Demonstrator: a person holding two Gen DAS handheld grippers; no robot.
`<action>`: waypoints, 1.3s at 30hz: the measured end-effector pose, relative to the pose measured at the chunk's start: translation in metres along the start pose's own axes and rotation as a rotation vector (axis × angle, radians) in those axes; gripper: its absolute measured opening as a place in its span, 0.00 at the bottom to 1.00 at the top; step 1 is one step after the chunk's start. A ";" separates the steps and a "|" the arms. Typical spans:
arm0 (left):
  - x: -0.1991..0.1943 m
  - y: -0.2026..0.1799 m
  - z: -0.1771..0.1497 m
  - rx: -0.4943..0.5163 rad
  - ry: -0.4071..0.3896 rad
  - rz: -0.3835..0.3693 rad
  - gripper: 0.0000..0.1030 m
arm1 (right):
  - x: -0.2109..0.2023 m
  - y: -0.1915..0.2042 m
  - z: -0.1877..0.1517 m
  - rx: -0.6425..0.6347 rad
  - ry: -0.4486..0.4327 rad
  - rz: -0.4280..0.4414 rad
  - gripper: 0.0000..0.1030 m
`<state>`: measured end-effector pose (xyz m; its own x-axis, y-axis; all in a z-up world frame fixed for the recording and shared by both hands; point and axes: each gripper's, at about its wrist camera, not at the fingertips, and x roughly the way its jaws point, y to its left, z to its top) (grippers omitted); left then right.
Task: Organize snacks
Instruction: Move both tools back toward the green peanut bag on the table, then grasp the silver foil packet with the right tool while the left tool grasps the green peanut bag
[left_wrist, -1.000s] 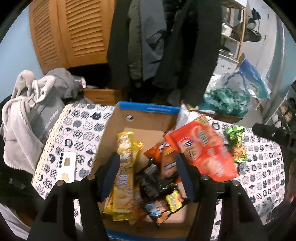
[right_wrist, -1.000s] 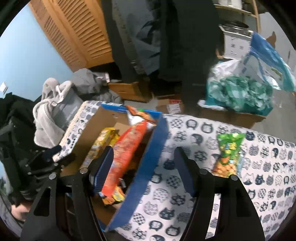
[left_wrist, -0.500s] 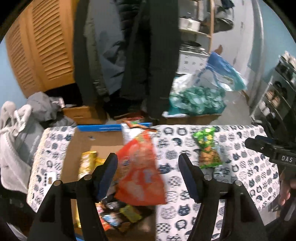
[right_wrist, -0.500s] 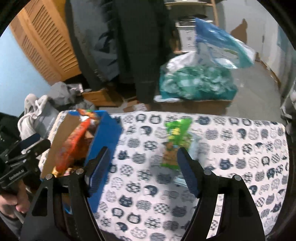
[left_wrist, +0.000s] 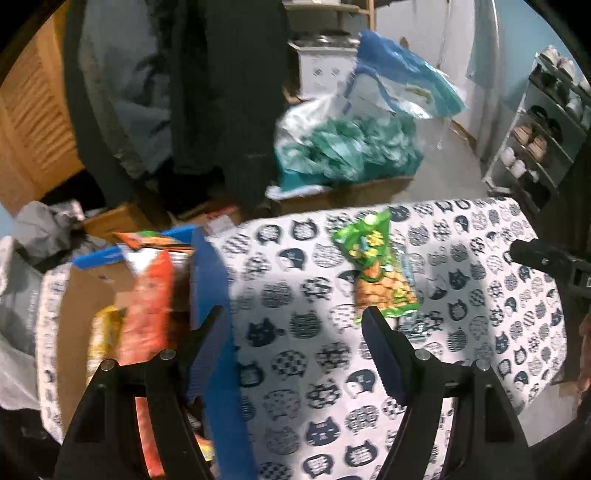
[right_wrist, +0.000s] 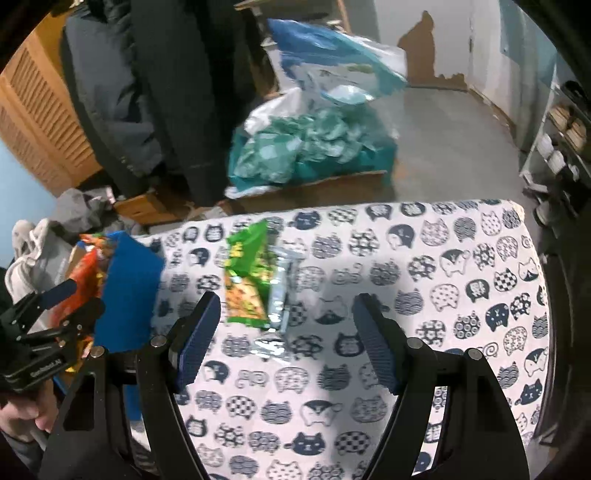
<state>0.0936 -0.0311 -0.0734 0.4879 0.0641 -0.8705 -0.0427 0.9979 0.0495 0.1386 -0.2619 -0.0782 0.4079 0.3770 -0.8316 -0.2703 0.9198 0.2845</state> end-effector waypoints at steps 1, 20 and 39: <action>0.005 -0.002 0.001 0.000 0.007 -0.001 0.73 | 0.004 -0.004 0.000 0.007 0.005 -0.006 0.73; 0.088 0.000 0.010 0.101 0.106 0.066 0.74 | 0.108 -0.003 0.005 -0.112 0.176 -0.039 0.73; 0.100 0.001 0.016 0.064 0.097 0.007 0.81 | 0.162 0.014 0.017 -0.048 0.225 0.016 0.74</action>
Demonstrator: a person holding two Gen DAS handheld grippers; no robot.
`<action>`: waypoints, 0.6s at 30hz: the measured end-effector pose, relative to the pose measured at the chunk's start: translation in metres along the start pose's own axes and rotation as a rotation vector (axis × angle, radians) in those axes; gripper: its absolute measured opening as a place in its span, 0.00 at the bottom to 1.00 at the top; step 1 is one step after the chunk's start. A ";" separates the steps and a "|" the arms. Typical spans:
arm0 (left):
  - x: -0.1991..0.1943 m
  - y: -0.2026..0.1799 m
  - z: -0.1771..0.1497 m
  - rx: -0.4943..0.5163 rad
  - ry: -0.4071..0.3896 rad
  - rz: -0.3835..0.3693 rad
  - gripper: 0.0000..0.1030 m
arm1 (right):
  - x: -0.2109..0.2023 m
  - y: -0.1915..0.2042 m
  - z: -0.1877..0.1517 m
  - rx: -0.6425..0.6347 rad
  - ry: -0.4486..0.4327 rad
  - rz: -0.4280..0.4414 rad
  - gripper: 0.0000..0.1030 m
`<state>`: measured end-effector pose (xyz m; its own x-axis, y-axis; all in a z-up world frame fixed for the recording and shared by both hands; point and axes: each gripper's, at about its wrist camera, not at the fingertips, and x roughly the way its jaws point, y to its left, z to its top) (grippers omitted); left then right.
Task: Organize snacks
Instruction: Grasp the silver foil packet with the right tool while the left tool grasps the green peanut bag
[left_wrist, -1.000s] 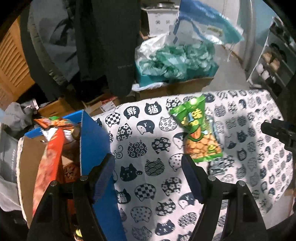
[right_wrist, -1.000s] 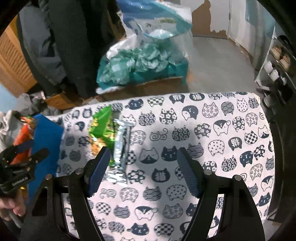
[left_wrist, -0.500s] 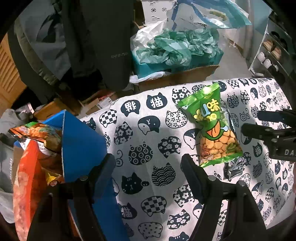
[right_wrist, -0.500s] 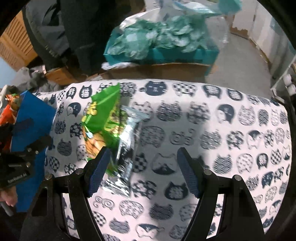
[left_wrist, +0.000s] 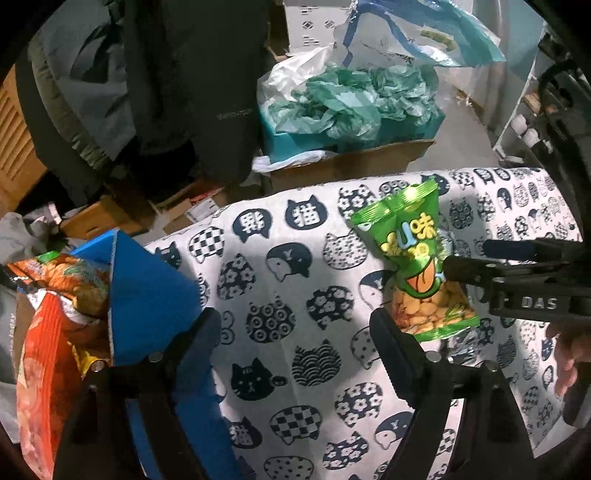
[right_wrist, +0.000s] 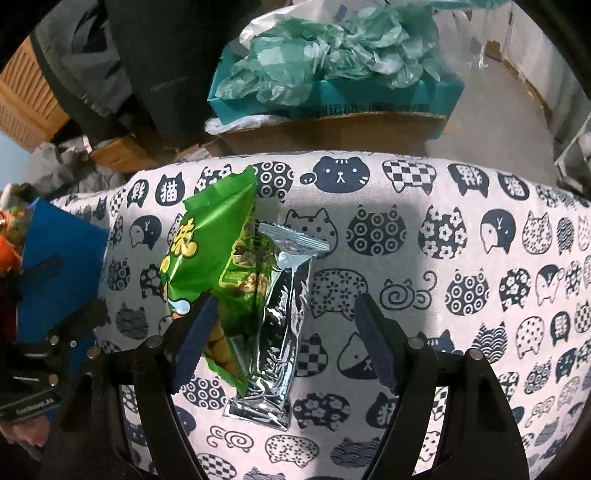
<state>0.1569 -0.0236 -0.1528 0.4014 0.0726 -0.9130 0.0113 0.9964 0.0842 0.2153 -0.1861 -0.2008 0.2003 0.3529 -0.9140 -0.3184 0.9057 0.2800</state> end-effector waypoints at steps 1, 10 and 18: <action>0.001 -0.001 0.001 -0.006 0.007 -0.011 0.81 | 0.001 -0.002 0.000 0.009 0.003 -0.003 0.74; 0.008 -0.010 0.002 -0.010 0.017 -0.030 0.81 | 0.025 -0.011 -0.016 -0.024 0.095 -0.107 0.73; 0.011 -0.019 0.009 -0.053 0.012 -0.075 0.81 | 0.008 -0.043 -0.027 -0.021 0.076 -0.165 0.27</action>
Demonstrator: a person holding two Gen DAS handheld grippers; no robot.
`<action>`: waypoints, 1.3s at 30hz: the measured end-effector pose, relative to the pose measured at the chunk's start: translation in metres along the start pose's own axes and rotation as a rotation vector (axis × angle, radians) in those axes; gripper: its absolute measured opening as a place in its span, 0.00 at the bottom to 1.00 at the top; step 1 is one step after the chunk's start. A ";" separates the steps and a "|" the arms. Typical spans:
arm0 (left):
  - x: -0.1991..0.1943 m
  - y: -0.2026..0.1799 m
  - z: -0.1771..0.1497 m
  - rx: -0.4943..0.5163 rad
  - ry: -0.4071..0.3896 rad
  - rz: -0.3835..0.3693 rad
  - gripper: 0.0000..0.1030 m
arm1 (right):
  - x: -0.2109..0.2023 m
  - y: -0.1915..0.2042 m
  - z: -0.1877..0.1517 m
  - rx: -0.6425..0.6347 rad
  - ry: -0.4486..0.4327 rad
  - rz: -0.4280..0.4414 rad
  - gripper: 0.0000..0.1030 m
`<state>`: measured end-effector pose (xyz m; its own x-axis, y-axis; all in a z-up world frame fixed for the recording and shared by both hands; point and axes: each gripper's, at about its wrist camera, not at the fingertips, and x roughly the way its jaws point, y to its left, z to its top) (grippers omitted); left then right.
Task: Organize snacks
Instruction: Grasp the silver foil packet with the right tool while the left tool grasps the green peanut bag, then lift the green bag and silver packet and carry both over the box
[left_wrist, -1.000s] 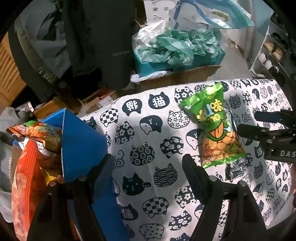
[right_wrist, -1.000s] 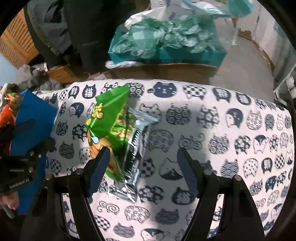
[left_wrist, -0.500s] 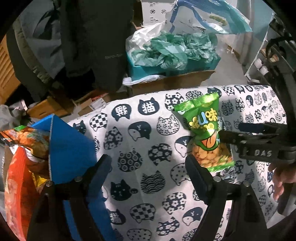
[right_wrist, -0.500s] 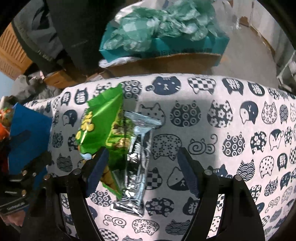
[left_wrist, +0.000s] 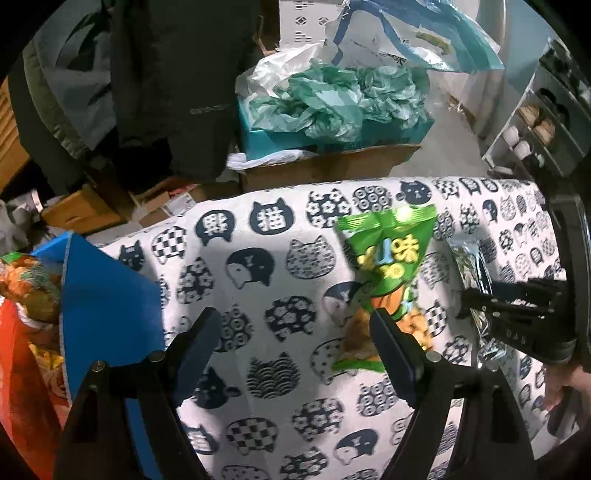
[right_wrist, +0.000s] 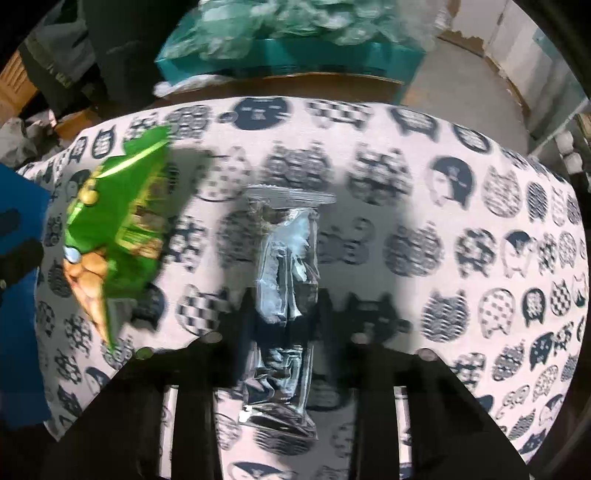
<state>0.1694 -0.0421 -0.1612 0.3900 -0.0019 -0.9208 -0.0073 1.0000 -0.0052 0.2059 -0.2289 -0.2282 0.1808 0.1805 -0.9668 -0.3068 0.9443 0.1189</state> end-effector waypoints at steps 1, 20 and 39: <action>0.000 -0.002 0.001 -0.002 -0.001 -0.007 0.81 | -0.001 -0.006 -0.002 0.009 -0.001 0.003 0.27; 0.046 -0.067 0.014 0.087 0.061 -0.013 0.82 | -0.056 -0.085 -0.038 0.118 -0.115 0.018 0.27; 0.004 -0.070 -0.001 0.114 -0.007 0.012 0.34 | -0.100 -0.091 -0.067 0.129 -0.180 0.053 0.27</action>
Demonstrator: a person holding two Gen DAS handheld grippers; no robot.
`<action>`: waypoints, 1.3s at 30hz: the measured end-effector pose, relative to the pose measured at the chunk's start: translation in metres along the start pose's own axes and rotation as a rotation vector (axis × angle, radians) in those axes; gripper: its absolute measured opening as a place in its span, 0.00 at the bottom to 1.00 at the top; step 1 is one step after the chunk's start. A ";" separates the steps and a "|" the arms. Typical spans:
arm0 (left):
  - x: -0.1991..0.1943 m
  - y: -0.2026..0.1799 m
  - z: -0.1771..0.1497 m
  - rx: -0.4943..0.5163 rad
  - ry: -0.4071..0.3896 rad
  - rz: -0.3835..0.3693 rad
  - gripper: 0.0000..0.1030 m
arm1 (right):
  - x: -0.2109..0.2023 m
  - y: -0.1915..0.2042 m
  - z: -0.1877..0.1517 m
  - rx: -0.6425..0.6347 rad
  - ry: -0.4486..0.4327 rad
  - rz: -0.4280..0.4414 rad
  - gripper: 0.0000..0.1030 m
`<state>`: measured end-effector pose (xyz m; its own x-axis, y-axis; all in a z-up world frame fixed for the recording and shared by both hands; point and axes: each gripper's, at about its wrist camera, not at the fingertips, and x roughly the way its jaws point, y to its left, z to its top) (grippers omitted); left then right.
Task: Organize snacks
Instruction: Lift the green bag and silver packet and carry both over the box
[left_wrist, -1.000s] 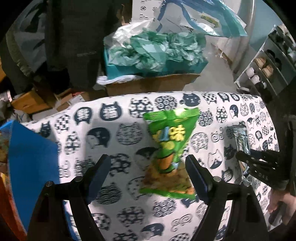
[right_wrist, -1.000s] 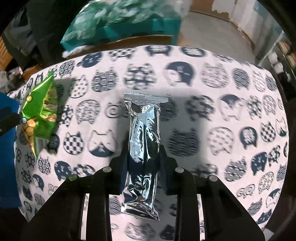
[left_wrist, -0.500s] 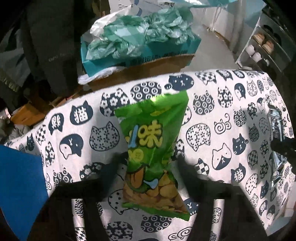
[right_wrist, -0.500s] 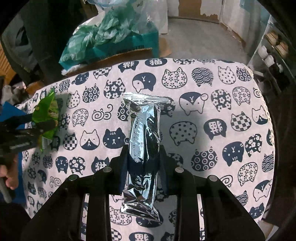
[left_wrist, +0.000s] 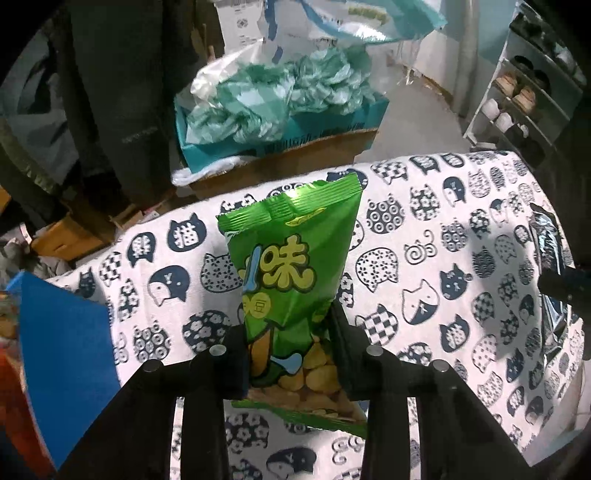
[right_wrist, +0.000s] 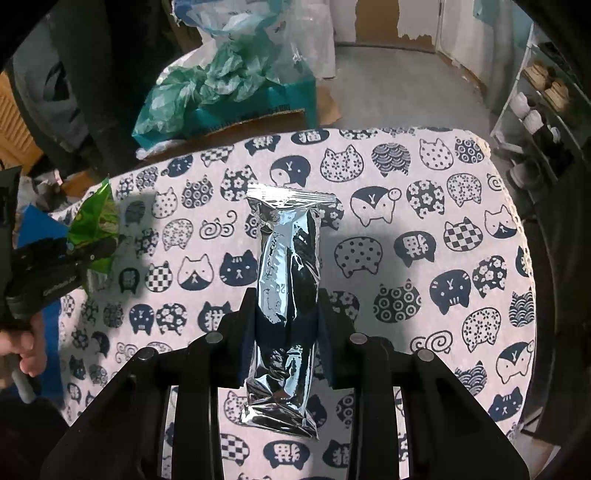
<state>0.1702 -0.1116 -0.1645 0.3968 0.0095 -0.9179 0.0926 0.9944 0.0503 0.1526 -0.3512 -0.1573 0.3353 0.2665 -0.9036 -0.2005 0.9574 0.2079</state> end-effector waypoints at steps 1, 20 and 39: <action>-0.006 0.001 -0.001 -0.002 -0.008 0.002 0.34 | -0.003 0.001 0.000 0.000 -0.005 0.001 0.27; -0.116 0.008 -0.023 0.008 -0.156 0.009 0.34 | -0.073 0.042 -0.007 -0.052 -0.086 0.040 0.27; -0.195 0.055 -0.061 -0.030 -0.254 0.022 0.34 | -0.122 0.133 -0.001 -0.183 -0.171 0.124 0.27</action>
<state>0.0423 -0.0528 -0.0069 0.6153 0.0081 -0.7883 0.0559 0.9970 0.0539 0.0842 -0.2570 -0.0197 0.4453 0.4106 -0.7957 -0.4077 0.8842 0.2281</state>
